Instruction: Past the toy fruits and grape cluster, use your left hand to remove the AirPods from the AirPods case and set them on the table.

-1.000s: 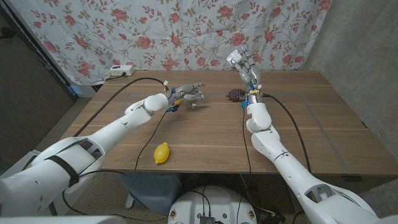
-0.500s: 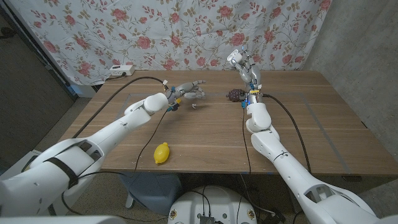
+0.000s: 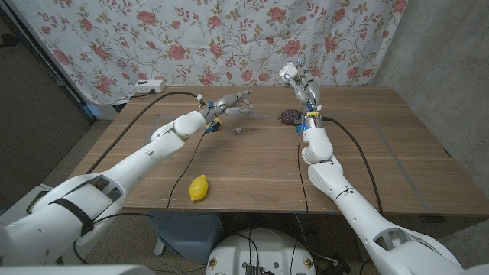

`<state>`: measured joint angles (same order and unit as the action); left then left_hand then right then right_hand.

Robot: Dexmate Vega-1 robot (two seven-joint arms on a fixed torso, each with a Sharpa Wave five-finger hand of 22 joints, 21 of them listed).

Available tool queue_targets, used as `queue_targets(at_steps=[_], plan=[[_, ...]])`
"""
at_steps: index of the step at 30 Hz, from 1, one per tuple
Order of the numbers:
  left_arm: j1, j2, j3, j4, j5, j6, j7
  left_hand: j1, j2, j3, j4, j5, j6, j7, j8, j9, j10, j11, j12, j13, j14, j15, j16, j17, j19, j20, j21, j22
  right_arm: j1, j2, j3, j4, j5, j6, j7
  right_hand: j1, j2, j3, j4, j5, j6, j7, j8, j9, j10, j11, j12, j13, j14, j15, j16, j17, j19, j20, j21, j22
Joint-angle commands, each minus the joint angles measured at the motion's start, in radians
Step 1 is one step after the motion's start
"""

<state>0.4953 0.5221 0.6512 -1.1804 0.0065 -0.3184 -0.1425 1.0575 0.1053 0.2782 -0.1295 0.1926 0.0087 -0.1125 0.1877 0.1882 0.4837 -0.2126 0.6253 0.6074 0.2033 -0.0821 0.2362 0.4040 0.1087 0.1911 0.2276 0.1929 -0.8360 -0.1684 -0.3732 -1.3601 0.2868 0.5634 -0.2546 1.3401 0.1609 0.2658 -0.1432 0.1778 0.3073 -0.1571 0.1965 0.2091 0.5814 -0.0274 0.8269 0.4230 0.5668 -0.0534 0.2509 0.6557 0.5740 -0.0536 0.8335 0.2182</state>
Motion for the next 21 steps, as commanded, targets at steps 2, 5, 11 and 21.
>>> queue_targets(at_steps=[2,5,11,21], plan=[[0.034,-0.004,-0.049,-0.047,-0.048,-0.041,0.015,-0.009,0.003,0.007,-0.003,0.005,0.013,-0.007,0.012,0.002,-0.001,-0.003,-0.007,-0.006,0.001,-0.001,-0.006,-0.002,0.0,-0.002,-0.001,0.004,-0.006,0.004,0.001,-0.004,0.006,-0.003,0.001,0.009,0.013,-0.002,0.002,0.005,0.008,0.005,0.006,0.003,0.119,-0.115,0.031,0.001,0.008,-0.183,0.0,0.005,-0.004,-0.166,0.01,0.001],[0.034,-0.003,-0.054,-0.049,-0.056,-0.048,0.005,-0.008,0.002,0.007,-0.005,0.005,0.014,-0.009,0.013,0.002,0.001,-0.003,-0.01,-0.009,0.001,-0.003,-0.007,-0.005,0.001,-0.005,-0.001,0.004,-0.006,0.004,0.001,-0.005,0.005,-0.005,0.002,0.011,0.013,-0.004,0.002,0.005,0.008,0.006,0.006,0.003,0.119,-0.111,0.033,0.0,0.019,-0.183,0.008,0.012,-0.004,-0.167,0.016,0.0],[0.044,-0.018,-0.076,-0.046,-0.091,-0.073,0.01,-0.009,0.006,0.007,-0.007,0.005,0.013,-0.01,0.013,0.002,0.005,-0.003,-0.017,-0.017,0.0,-0.004,-0.007,-0.008,0.001,-0.006,-0.001,0.004,-0.009,0.004,0.001,-0.01,0.009,-0.013,0.004,0.016,0.012,-0.004,0.0,0.005,0.01,0.005,0.006,0.003,0.115,-0.108,0.036,0.004,0.02,-0.183,0.01,0.016,-0.004,-0.168,0.024,-0.001],[0.037,-0.026,-0.088,-0.041,-0.148,-0.084,-0.035,0.003,0.025,0.018,-0.014,0.006,-0.002,0.001,0.01,0.002,0.005,-0.004,-0.036,-0.035,-0.007,0.001,-0.009,-0.014,-0.001,0.003,-0.002,0.003,-0.008,0.004,-0.001,-0.013,0.004,-0.025,0.002,0.018,0.012,-0.005,0.0,0.006,0.008,0.005,0.005,0.003,0.115,-0.107,0.037,0.003,0.019,-0.183,0.01,0.018,-0.007,-0.167,0.031,-0.002]])
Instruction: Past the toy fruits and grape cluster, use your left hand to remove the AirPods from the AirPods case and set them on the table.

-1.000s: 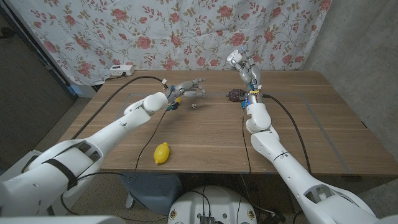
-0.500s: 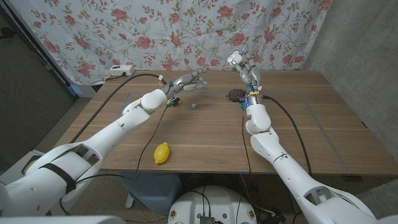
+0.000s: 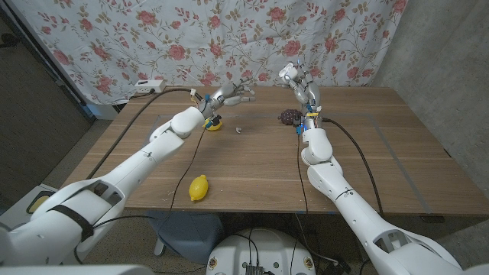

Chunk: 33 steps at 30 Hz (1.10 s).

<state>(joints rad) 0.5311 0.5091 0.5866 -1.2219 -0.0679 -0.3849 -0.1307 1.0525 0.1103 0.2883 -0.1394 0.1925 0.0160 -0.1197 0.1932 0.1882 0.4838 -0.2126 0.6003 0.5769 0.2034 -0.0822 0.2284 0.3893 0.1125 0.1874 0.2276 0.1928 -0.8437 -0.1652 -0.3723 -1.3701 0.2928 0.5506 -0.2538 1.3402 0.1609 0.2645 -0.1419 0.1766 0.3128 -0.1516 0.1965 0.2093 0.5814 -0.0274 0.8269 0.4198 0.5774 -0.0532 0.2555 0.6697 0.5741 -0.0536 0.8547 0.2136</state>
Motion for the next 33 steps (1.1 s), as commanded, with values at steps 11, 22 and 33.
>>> queue_targets(at_steps=[11,22,33], plan=[[-0.01,-0.026,-0.028,0.019,-0.131,-0.039,-0.085,0.028,0.036,0.022,-0.016,0.005,-0.026,0.017,0.002,0.002,-0.006,-0.004,-0.039,-0.023,-0.018,0.012,-0.001,-0.004,-0.006,0.019,-0.003,0.003,0.0,0.003,-0.001,0.001,-0.006,-0.021,-0.004,0.019,0.012,-0.005,0.0,0.007,0.001,0.0,0.004,0.003,0.112,-0.107,0.037,0.006,0.007,-0.183,0.005,0.005,-0.011,-0.166,0.015,0.001],[-0.029,-0.044,-0.03,0.049,-0.188,-0.07,-0.125,0.017,0.041,0.019,-0.006,-0.001,-0.029,0.011,0.004,0.003,0.0,-0.005,-0.049,-0.032,-0.018,0.008,0.003,-0.004,-0.005,0.016,-0.002,0.003,0.007,0.011,0.0,0.021,-0.003,-0.02,0.001,0.019,0.013,-0.006,0.001,0.007,0.001,-0.001,0.004,0.003,0.111,-0.11,0.038,0.007,0.005,-0.183,0.005,0.007,-0.016,-0.166,0.023,-0.001],[-0.041,-0.055,-0.033,0.06,-0.212,-0.101,-0.127,0.03,0.074,0.051,-0.005,-0.001,-0.029,0.009,0.007,0.003,0.013,-0.005,-0.065,-0.048,-0.02,0.005,0.003,-0.008,-0.004,0.015,-0.001,0.003,-0.004,0.014,0.003,0.012,-0.004,-0.031,-0.009,0.021,0.013,-0.008,0.002,0.008,0.002,-0.001,0.004,0.003,0.111,-0.108,0.04,0.006,0.006,-0.184,0.005,0.009,-0.02,-0.166,0.031,-0.003]])
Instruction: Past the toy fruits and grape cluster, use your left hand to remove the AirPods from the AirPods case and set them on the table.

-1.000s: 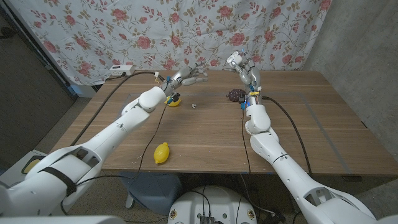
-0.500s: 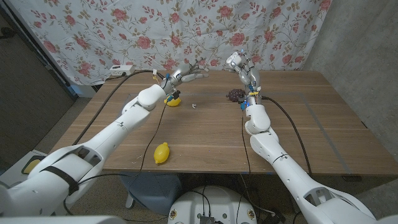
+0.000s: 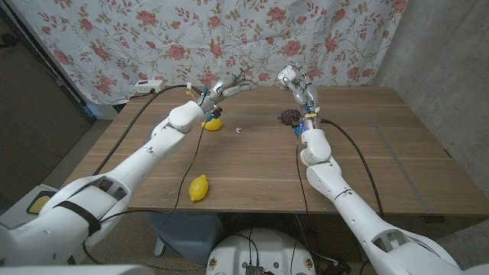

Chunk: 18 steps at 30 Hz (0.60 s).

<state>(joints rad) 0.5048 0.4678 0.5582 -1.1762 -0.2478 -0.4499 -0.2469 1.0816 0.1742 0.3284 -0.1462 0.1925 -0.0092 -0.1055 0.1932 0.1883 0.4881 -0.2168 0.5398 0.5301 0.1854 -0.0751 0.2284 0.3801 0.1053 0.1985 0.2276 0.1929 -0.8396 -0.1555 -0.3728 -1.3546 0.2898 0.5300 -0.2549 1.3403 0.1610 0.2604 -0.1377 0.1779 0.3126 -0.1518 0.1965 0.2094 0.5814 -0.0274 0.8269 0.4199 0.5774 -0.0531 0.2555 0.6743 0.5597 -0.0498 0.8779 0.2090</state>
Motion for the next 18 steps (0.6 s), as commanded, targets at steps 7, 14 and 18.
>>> queue_targets(at_steps=[7,14,18], plan=[[-0.022,-0.012,0.001,0.017,-0.041,-0.038,-0.029,-0.003,0.004,0.014,0.004,-0.004,-0.005,-0.006,0.008,0.003,0.012,-0.001,-0.011,-0.006,-0.001,-0.003,0.002,-0.002,0.006,0.001,0.0,0.003,-0.017,0.006,0.004,-0.011,0.002,-0.014,-0.011,0.023,0.013,-0.003,-0.003,0.007,0.006,0.0,0.006,0.003,0.111,-0.107,0.042,0.007,0.006,-0.184,0.005,0.005,-0.008,-0.17,0.013,0.001],[-0.011,-0.001,-0.001,-0.01,-0.041,-0.026,-0.024,-0.005,0.0,0.018,0.004,-0.005,-0.005,-0.005,0.008,0.003,0.017,-0.001,-0.016,-0.012,0.0,-0.005,0.001,-0.004,0.006,0.001,0.0,0.003,-0.02,0.003,0.004,-0.015,0.005,-0.017,-0.006,0.03,0.012,-0.002,-0.006,0.008,0.01,0.001,0.007,0.003,0.109,-0.098,0.044,0.008,0.003,-0.184,0.002,0.004,-0.007,-0.172,0.021,0.0],[-0.004,0.001,-0.007,-0.024,-0.046,-0.034,-0.022,-0.004,-0.001,0.021,0.003,-0.006,-0.006,-0.004,0.008,0.003,0.021,-0.001,-0.018,-0.014,0.0,-0.003,0.001,-0.006,0.007,0.0,0.0,0.003,-0.02,0.003,0.003,-0.014,0.007,-0.017,-0.001,0.038,0.012,0.001,-0.01,0.009,0.014,0.001,0.008,0.003,0.108,-0.085,0.045,0.008,0.003,-0.184,0.0,0.004,-0.007,-0.173,0.028,-0.001]])
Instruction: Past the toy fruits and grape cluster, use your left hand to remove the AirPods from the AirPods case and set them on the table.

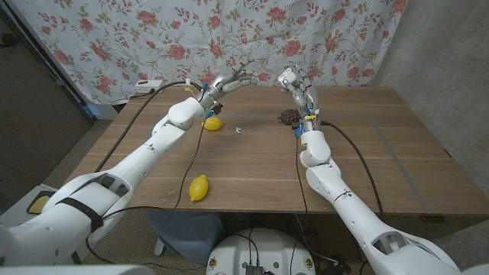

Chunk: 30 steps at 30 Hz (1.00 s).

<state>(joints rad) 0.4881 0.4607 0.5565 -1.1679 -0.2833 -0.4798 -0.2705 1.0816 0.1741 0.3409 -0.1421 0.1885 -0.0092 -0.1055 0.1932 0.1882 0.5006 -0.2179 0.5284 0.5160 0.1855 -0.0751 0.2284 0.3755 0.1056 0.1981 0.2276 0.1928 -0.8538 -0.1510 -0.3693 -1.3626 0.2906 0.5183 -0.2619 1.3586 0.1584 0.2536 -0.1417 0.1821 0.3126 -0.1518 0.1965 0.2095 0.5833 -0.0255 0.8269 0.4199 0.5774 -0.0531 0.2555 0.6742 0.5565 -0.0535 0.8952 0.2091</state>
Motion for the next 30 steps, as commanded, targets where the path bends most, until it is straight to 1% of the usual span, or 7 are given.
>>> queue_targets(at_steps=[1,5,11,19,20,24,30], plan=[[0.013,0.011,-0.005,-0.038,-0.006,-0.003,0.002,-0.003,-0.002,0.009,-0.002,-0.002,-0.006,-0.004,0.008,0.003,0.009,0.0,-0.008,0.0,-0.001,-0.004,0.001,-0.002,0.007,0.0,0.0,0.003,-0.006,-0.002,0.0,-0.005,0.008,-0.005,0.008,0.021,0.015,0.008,-0.007,0.005,0.014,0.002,0.008,0.003,0.105,-0.085,0.047,0.01,0.004,-0.184,0.0,0.004,-0.002,-0.17,0.013,-0.001],[0.02,0.012,-0.009,-0.048,-0.009,0.0,0.007,-0.004,-0.002,0.009,-0.002,-0.003,-0.006,-0.004,0.009,0.003,0.012,0.0,-0.009,-0.001,-0.001,-0.005,0.002,-0.002,0.008,-0.002,0.0,0.003,-0.005,-0.003,-0.001,-0.005,0.008,-0.006,0.013,0.033,0.016,0.011,-0.01,0.006,0.022,0.003,0.01,0.002,0.104,-0.073,0.05,0.012,0.007,-0.184,0.0,0.004,0.006,-0.172,0.027,-0.001],[0.021,0.008,-0.017,-0.05,-0.019,-0.014,0.004,-0.002,-0.002,0.01,-0.003,-0.004,-0.005,-0.004,0.009,0.003,0.017,-0.001,-0.011,-0.003,-0.002,-0.005,0.002,-0.002,0.008,-0.002,0.0,0.003,-0.002,-0.002,-0.002,-0.002,0.01,-0.003,0.02,0.046,0.018,0.015,-0.012,0.006,0.022,0.006,0.008,0.002,0.1,-0.07,0.051,0.012,0.014,-0.183,0.002,0.005,0.026,-0.174,0.048,0.002],[0.01,-0.008,-0.023,-0.028,-0.036,-0.037,-0.003,0.005,-0.002,0.014,-0.008,-0.004,-0.003,-0.006,0.011,0.003,0.021,-0.001,-0.014,-0.005,-0.001,-0.006,0.004,-0.004,0.01,-0.001,0.001,0.003,-0.007,-0.007,-0.001,-0.016,0.009,-0.011,0.021,0.048,0.015,0.014,-0.012,0.005,0.02,0.008,0.007,0.002,0.099,-0.07,0.052,0.013,0.018,-0.183,0.003,0.006,0.027,-0.174,0.053,0.002],[0.013,-0.013,-0.025,-0.029,-0.027,-0.04,0.016,0.005,-0.003,0.014,-0.008,-0.004,-0.002,-0.008,0.011,0.003,0.021,-0.001,-0.015,-0.005,-0.001,-0.007,0.005,-0.004,0.011,-0.002,0.002,0.003,-0.01,-0.008,-0.001,-0.021,0.01,-0.014,0.021,0.049,0.015,0.014,-0.012,0.005,0.019,0.008,0.007,0.002,0.1,-0.068,0.052,0.013,0.019,-0.183,0.004,0.006,0.027,-0.174,0.055,0.002],[0.005,-0.025,-0.02,-0.012,-0.057,-0.036,-0.013,0.007,0.0,0.016,-0.008,-0.004,0.0,-0.011,0.012,0.003,0.022,-0.002,-0.019,-0.008,0.001,-0.011,0.006,-0.004,0.013,-0.003,0.002,0.003,-0.013,-0.011,-0.003,-0.028,0.012,-0.02,0.024,0.05,0.014,0.014,-0.012,0.005,0.02,0.009,0.007,0.002,0.099,-0.065,0.053,0.014,0.021,-0.183,0.004,0.006,0.026,-0.174,0.058,0.001],[0.002,-0.026,-0.015,-0.01,-0.049,-0.038,-0.007,0.011,0.001,0.019,-0.009,-0.005,0.007,-0.012,0.015,0.003,0.026,-0.002,-0.023,-0.012,0.002,-0.013,0.008,-0.004,0.014,-0.005,0.003,0.002,-0.015,-0.015,-0.005,-0.036,0.013,-0.024,0.03,0.052,0.013,0.014,-0.012,0.005,0.017,0.009,0.006,0.002,0.099,-0.069,0.055,0.016,0.022,-0.183,0.004,0.006,0.025,-0.173,0.061,0.001]])
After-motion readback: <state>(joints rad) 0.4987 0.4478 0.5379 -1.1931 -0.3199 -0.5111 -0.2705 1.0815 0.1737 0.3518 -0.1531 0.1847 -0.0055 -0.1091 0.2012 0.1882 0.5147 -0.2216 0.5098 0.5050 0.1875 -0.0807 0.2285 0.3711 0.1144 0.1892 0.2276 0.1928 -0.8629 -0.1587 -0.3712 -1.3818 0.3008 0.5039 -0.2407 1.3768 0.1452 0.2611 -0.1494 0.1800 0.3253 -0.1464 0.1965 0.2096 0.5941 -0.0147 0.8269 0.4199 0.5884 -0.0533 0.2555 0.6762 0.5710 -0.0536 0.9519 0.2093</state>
